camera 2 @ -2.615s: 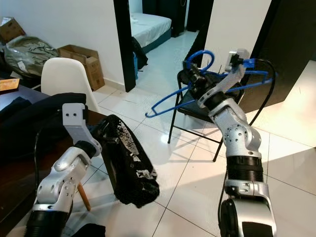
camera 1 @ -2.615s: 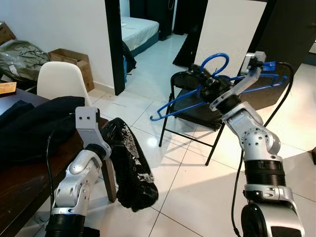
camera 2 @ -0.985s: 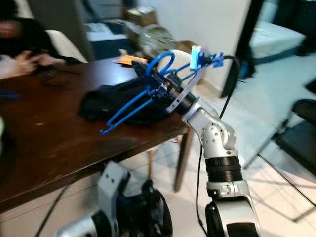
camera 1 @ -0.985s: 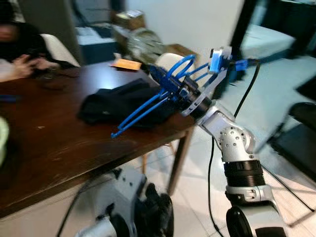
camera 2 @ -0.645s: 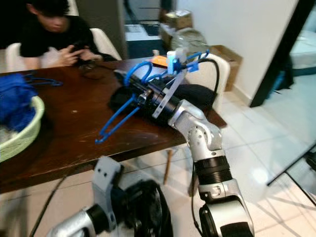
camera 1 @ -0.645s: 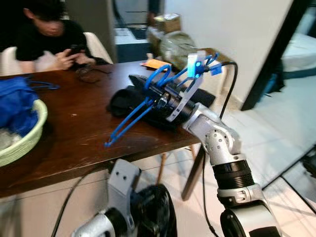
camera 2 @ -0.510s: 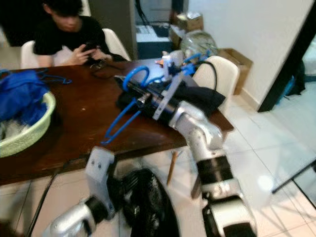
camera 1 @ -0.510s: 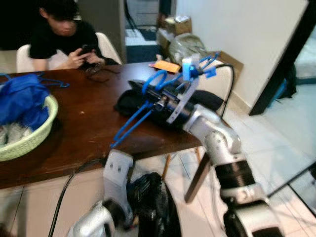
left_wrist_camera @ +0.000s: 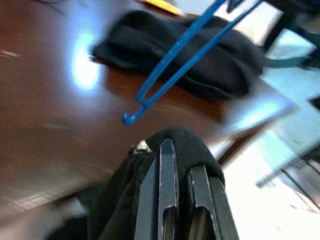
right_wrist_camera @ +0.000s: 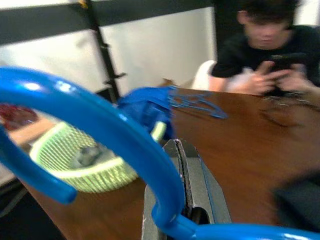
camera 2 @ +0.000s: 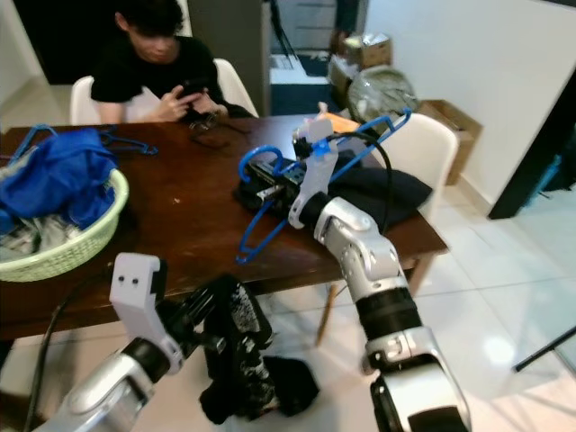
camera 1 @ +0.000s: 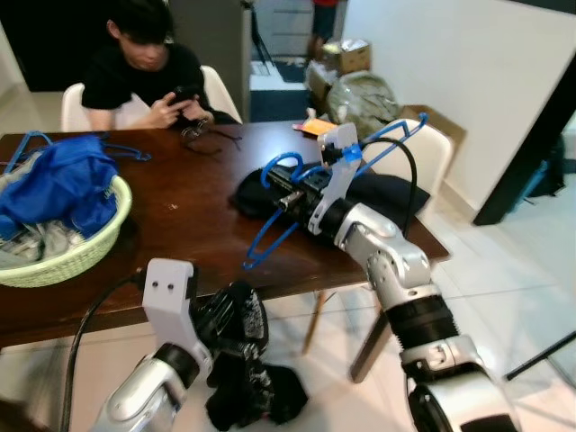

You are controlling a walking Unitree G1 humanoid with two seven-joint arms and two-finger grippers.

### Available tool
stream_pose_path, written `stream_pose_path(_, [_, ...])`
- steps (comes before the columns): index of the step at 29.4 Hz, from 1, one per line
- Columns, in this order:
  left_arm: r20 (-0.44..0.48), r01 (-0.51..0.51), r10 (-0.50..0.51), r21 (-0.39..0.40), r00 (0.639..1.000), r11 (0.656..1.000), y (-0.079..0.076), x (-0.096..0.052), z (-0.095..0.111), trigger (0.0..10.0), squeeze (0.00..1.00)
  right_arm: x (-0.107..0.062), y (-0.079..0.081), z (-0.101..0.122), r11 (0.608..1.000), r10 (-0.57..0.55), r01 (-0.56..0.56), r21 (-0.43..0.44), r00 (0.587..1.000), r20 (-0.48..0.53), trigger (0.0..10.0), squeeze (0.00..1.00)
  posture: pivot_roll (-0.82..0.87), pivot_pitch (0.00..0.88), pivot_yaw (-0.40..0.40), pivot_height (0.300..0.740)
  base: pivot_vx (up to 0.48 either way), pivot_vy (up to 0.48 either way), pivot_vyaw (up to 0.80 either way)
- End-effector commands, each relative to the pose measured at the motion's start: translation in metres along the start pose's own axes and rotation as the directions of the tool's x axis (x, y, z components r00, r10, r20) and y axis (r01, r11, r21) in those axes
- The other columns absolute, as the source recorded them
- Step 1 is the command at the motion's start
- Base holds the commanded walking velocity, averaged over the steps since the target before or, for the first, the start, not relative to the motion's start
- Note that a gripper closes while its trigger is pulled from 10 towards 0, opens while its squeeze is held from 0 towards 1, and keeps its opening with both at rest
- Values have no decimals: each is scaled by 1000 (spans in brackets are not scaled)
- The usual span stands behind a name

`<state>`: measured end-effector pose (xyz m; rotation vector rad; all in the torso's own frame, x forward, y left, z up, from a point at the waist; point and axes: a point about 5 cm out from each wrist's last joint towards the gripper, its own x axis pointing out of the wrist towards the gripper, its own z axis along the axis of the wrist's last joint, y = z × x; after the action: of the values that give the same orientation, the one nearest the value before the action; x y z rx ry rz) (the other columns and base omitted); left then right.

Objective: Hang hanger

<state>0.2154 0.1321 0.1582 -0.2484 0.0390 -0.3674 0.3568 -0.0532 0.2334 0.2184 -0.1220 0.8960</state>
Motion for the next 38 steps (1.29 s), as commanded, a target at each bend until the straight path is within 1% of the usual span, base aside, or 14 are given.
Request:
stream_pose_path(1, [21, 21, -21, 9, 1000, 1000, -4, 2, 3, 10000, 0, -5, -6, 2, 999, -24, 24, -27, 1000, -1, 10000, 0, 158, 27, -54, 735, 390, 0, 775])
stream_pose_path(4, [25, -34, 32, 50, 999, 998, -7, 1, 1, 10000, 0, -5, -5, 0, 999, -21, 20, -36, 1000, -8, 10000, 0, 166, 28, -46, 735, 359, 0, 775])
stream_pose_path(7, [25, -56, 56, 30, 998, 998, -11, -1, -1, 10000, 0, -3, -3, -3, 999, -11, 11, -42, 1000, -22, 10000, 0, 169, 29, -44, 735, 334, 0, 773])
stream_pose_path(9, [14, -44, 43, 22, 999, 999, -17, -5, -2, 10000, 0, -1, 2, -8, 998, 19, -23, -62, 998, -52, 10000, 0, 170, 29, -45, 735, 309, 0, 772])
stream_pose_path(15, [6, -35, 35, 24, 999, 999, -19, -5, -3, 10000, 0, 0, 3, -10, 997, 23, -28, -68, 998, -63, 10000, 0, 170, 29, -45, 735, 148, 0, 387])
stream_pose_path(18, [-90, 14, -7, 83, 996, 996, -28, -8, -13, 10000, 0, 0, 9, -22, 981, 110, -136, -140, 977, -182, 10000, 0, 178, 37, -61, 735, 0, -110, 0])
stream_pose_path(23, [-121, 10, 4, 122, 993, 993, -32, -7, -17, 10000, 0, -4, 13, -30, 946, 177, -245, -212, 938, -297, 10000, 0, 174, 39, -65, 735, 0, -438, 0])
stream_pose_path(25, [-133, 6, 7, 97, 991, 995, -34, -7, -19, 10000, 0, -6, 10, -35, 921, 163, -278, -271, 911, -379, 10000, 0, 172, 41, -68, 735, 0, 0, 0])
stream_pose_path(28, [-149, 29, -19, 64, 989, 998, -38, -8, -20, 10000, 0, -8, 6, -43, 904, 134, -297, -307, 880, -456, 10000, 0, 172, 43, -71, 735, 0, 0, 0])
stream_pose_path(30, [-149, 29, -19, 64, 989, 998, -38, -8, -20, 10000, 0, -8, 6, -43, 904, 134, -297, -307, 880, -456, 10000, 0, 172, 43, -71, 735, 0, 0, 0])
stream_pose_path(32, [-176, 101, -104, -24, 979, 995, -49, -15, -20, 10000, 0, -15, 3, -57, 895, 141, -349, -279, 813, -566, 10000, 0, 174, 46, -76, 735, 0, 0, 0])
stream_pose_path(33, [-176, 101, -104, -24, 979, 995, -49, -15, -20, 10000, 0, -15, 3, -57, 895, 141, -349, -279, 813, -566, 10000, 0, 174, 46, -76, 735, 0, 0, 0])
stream_pose_path(35, [-172, 125, -146, -129, 974, 984, -55, -23, -20, 10000, 0, -20, 2, -65, 889, 151, -382, -253, 765, -626, 10000, 0, 173, 49, -77, 735, 0, 0, 0])
stream_pose_path(38, [-162, 107, -138, -185, 977, 977, -51, -28, -20, 10000, 0, -21, 2, -66, 886, 165, -398, -239, 752, -639, 10000, 0, 174, 50, -78, 735, 0, 0, 0])
